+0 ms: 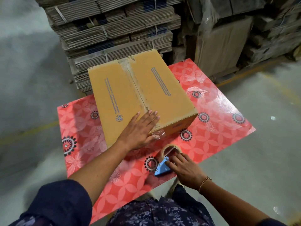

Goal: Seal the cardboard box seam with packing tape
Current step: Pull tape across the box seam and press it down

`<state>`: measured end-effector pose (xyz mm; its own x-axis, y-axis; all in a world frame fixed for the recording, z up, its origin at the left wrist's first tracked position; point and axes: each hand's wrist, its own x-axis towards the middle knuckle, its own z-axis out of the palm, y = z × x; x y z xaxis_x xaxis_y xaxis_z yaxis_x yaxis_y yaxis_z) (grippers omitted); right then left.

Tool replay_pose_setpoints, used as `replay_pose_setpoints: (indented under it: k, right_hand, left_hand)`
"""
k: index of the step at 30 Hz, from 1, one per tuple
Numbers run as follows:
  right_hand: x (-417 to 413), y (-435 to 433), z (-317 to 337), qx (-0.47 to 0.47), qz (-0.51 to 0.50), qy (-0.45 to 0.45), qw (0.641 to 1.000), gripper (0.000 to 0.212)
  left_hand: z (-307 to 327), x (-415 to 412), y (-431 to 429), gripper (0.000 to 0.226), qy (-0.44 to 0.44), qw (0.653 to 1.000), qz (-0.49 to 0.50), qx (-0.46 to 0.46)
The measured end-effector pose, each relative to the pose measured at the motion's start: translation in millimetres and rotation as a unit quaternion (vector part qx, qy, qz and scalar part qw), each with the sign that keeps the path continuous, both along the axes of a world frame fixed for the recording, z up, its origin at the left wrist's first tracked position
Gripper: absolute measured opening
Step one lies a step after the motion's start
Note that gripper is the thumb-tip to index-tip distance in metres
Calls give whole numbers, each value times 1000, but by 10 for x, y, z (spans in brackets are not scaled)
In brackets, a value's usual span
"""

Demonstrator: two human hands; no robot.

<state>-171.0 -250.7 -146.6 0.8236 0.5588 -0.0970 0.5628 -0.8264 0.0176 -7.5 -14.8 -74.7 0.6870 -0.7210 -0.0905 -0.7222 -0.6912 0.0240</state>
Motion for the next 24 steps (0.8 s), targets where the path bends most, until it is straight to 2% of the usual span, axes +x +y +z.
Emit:
replay_pose_setpoints:
  k: [3, 4, 5, 6, 8, 9, 10, 11, 12, 14, 17, 18, 19, 20, 24]
  right_hand:
    - [16, -7, 168, 100, -79, 16, 992, 42]
    - [89, 22, 260, 164, -147, 36, 975, 36]
    - [199, 72, 359, 249, -228, 68, 939, 29]
    - [349, 131, 471, 355, -315, 110, 873, 21]
    - [693, 216, 699, 548, -449, 215, 672, 13]
    - [842, 235, 771, 597, -479, 267, 586, 14]
    - [948, 249, 820, 614, -487, 311, 538, 14]
    - [1010, 263, 843, 611, -481, 338, 530, 12]
    - [1044, 272, 833, 601, -471, 346, 546, 11]
    - [1029, 270, 792, 587, -454, 330, 583, 11]
    - [885, 249, 706, 506, -437, 335, 663, 14]
    - [797, 253, 661, 485, -434, 337, 680, 16]
    - [698, 255, 608, 483, -441, 328, 681, 17]
    - [609, 259, 579, 502, -454, 315, 665, 16]
    - [629, 230, 563, 620, -487, 305, 535, 12]
  left_hand:
    - [-26, 14, -1, 81, -4, 1000, -2, 2]
    - [-36, 16, 1, 80, -4, 1000, -2, 1]
    - [-48, 20, 6, 80, -3, 1000, -3, 1]
    - [-51, 24, 9, 80, 0, 1000, -4, 5]
    - [-42, 26, 9, 80, -1, 1000, -2, 9]
    - [-41, 23, 7, 80, -3, 1000, -1, 8]
    - [-43, 19, 5, 80, -4, 1000, 0, 7]
    - [-49, 17, 4, 80, -6, 1000, 1, 7]
    - [-50, 12, 4, 80, -7, 1000, 2, 7]
    - [-53, 13, -1, 78, -10, 1000, 3, 7]
    - [-48, 14, -19, 76, -6, 1000, 10, 4]
    - [-47, 14, -22, 76, -2, 1000, 11, 5]
    - [-53, 14, -22, 75, 1, 1000, 10, 7]
    - [-57, 14, -19, 75, 1, 1000, 9, 5]
    - [-8, 11, -6, 79, 4, 1000, -2, 8]
